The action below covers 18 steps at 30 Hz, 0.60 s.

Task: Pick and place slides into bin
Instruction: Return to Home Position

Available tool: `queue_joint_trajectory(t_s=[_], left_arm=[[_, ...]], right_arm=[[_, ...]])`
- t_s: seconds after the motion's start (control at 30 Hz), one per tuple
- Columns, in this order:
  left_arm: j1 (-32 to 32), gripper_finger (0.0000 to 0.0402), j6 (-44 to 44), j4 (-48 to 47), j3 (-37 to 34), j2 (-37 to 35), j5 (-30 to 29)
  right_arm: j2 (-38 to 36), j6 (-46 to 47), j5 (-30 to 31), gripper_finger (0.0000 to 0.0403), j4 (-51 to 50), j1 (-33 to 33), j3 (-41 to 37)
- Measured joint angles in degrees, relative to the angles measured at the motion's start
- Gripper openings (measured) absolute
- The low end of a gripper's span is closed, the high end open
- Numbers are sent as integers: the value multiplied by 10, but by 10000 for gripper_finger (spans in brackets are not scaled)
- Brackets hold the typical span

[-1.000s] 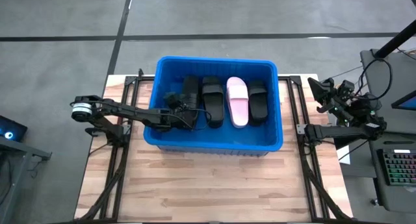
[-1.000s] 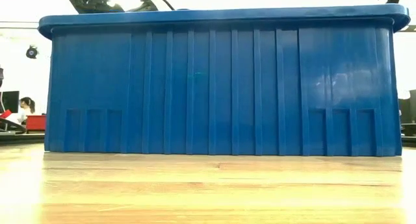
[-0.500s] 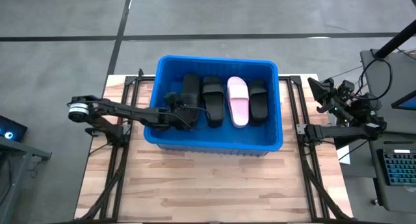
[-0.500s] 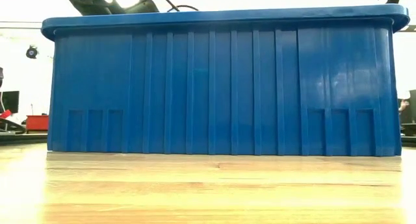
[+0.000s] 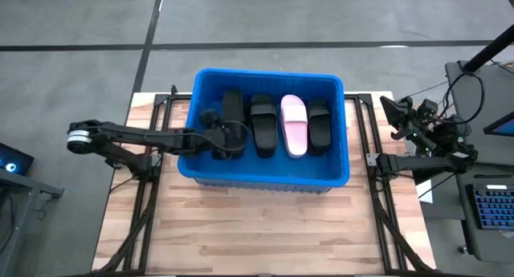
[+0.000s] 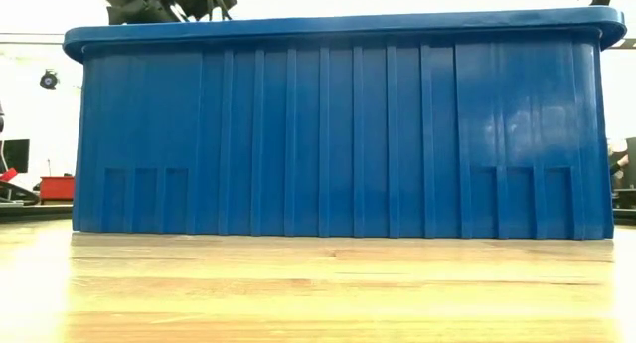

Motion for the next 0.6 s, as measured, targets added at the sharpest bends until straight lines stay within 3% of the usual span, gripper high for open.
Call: queue_joint_trajectory(t_s=[0.27, 0.37, 0.6], left_arm=[[0, 322, 3, 4, 22, -46, -4], [0, 316, -43, 28, 49, -64, 14], [2, 237, -190, 169, 99, -87, 271]], right_arm=[[0, 0, 0, 9, 0, 0, 0], [0, -1, 0, 9, 0, 0, -1], [1, -9, 0, 9, -1, 0, -3]])
